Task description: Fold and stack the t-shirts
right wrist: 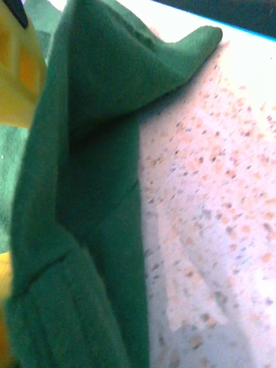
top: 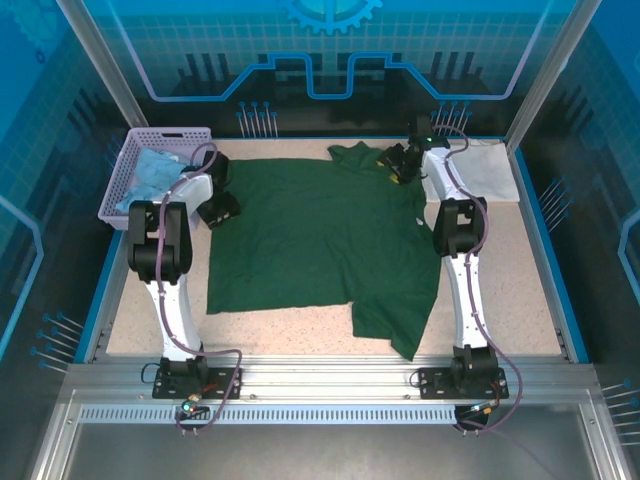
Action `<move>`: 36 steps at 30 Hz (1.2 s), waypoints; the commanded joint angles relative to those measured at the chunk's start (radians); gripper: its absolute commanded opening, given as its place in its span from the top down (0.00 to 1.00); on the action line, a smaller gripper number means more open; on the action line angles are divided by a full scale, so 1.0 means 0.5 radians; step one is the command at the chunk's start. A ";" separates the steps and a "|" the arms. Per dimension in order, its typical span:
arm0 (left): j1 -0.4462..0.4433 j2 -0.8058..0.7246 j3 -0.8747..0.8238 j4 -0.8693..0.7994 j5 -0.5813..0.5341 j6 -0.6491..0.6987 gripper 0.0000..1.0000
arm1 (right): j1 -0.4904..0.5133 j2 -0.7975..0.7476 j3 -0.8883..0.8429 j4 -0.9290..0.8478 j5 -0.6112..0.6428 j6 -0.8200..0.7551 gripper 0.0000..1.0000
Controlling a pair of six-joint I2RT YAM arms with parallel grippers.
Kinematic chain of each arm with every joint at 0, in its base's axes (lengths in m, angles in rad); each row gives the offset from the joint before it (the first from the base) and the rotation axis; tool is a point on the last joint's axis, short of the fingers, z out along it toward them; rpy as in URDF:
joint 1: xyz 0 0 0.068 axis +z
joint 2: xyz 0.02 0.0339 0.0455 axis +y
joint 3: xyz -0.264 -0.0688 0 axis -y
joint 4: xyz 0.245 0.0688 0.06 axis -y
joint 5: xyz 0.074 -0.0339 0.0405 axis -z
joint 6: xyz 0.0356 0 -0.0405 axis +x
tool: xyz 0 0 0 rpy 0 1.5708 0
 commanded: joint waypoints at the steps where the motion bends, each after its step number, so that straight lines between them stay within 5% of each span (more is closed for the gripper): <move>1: -0.007 -0.112 0.210 -0.140 0.100 0.073 0.44 | -0.020 0.064 0.176 -0.012 -0.169 -0.071 0.36; 6: -0.108 -0.390 0.397 -0.274 0.189 0.115 0.21 | 0.030 -0.281 0.045 -0.021 -0.308 -0.187 0.26; 9: -0.198 -0.638 0.274 -0.284 0.293 0.043 0.18 | 0.057 -0.665 -0.371 0.026 -0.357 -0.230 0.24; 17: -0.287 -1.554 -0.984 -0.035 0.661 -0.179 0.21 | 0.153 -2.379 -2.615 0.377 -0.030 -0.182 0.25; 23: -0.258 -1.983 -1.490 -0.126 0.557 -0.360 0.26 | 0.283 -3.256 -3.645 0.118 0.028 -0.131 0.26; 36: 0.009 -2.189 -2.027 0.075 0.585 -0.844 0.41 | 0.529 -3.966 -4.126 -0.355 -0.063 0.072 0.34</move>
